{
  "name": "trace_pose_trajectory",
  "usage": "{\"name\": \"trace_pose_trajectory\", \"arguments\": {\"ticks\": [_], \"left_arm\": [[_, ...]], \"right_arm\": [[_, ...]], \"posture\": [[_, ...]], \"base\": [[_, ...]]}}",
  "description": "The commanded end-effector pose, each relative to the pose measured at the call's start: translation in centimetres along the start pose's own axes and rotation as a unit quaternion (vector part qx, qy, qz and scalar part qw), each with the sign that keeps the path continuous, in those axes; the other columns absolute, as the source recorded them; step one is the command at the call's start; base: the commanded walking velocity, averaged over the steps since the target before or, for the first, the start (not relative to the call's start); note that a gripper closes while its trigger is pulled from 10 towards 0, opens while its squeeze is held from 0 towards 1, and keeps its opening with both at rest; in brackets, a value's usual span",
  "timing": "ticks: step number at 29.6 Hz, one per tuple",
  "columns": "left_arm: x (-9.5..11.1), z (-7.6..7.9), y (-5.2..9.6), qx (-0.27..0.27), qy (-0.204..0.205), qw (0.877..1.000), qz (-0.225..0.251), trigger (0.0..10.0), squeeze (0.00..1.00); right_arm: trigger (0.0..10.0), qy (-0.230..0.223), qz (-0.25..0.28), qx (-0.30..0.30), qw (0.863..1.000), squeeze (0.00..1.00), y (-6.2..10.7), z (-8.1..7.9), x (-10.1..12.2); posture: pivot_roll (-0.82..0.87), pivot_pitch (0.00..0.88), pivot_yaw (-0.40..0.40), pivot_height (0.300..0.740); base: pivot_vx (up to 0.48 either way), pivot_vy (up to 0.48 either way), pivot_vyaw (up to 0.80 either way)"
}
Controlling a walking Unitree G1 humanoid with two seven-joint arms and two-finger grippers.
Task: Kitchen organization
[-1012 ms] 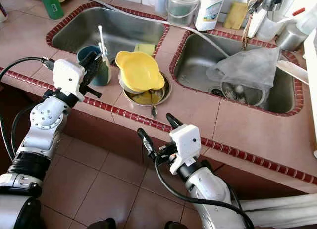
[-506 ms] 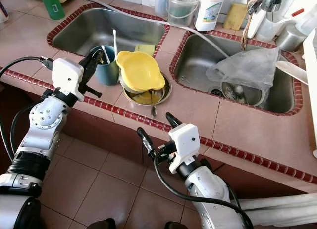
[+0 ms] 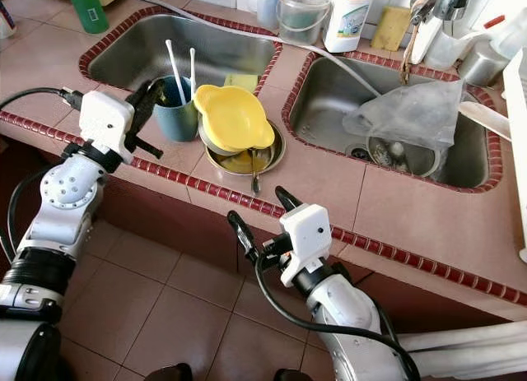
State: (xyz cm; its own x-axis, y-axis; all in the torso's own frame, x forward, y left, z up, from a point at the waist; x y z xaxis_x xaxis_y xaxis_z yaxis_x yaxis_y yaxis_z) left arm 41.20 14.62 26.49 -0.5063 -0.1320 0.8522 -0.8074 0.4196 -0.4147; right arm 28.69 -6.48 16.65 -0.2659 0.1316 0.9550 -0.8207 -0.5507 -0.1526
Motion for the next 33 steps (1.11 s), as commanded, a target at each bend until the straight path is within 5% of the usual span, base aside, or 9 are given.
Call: {"name": "trace_pose_trajectory", "arguments": {"ticks": [1,17,33], "left_arm": [[1.2,-0.2,-0.5,-0.011,-0.008,1.000,0.013,10.0,0.00],[5.1,0.9,-2.4,-0.085,-0.025,0.995,0.039,10.0,0.00],[8.8,-2.4,-3.4,-0.081,-0.080,0.992,0.060,10.0,0.00]], "right_arm": [[10.0,-0.004,-0.003,0.000,1.000,0.00,0.1,-0.1,-0.3],[10.0,-0.010,-0.001,-0.007,1.000,0.00,-0.1,-0.3,-0.5],[10.0,-0.017,0.009,-0.006,1.000,0.00,-0.9,-0.7,-0.5]], "posture": [[-0.09,0.200,-0.016,0.740],[-0.06,0.204,0.021,0.740],[-0.02,0.186,0.029,0.740]], "base": [[0.000,0.000,0.00],[0.000,0.000,0.00],[0.000,0.000,0.00]]}}
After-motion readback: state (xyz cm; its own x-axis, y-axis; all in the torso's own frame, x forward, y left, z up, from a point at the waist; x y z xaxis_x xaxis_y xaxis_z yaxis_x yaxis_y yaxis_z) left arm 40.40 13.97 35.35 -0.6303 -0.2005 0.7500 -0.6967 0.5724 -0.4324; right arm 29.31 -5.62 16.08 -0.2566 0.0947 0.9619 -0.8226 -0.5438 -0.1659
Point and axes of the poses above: a point about 5 cm out from each wrist's last joint towards the gripper, its own y axis pointing back from the gripper into the wrist, its own x axis along the axis of the wrist's last joint, z = x × y, the point moved 6 cm from there along -y, pointing out of the wrist towards the gripper, and after that the axes turned 12 degrees about y, right-handed, at the moved point
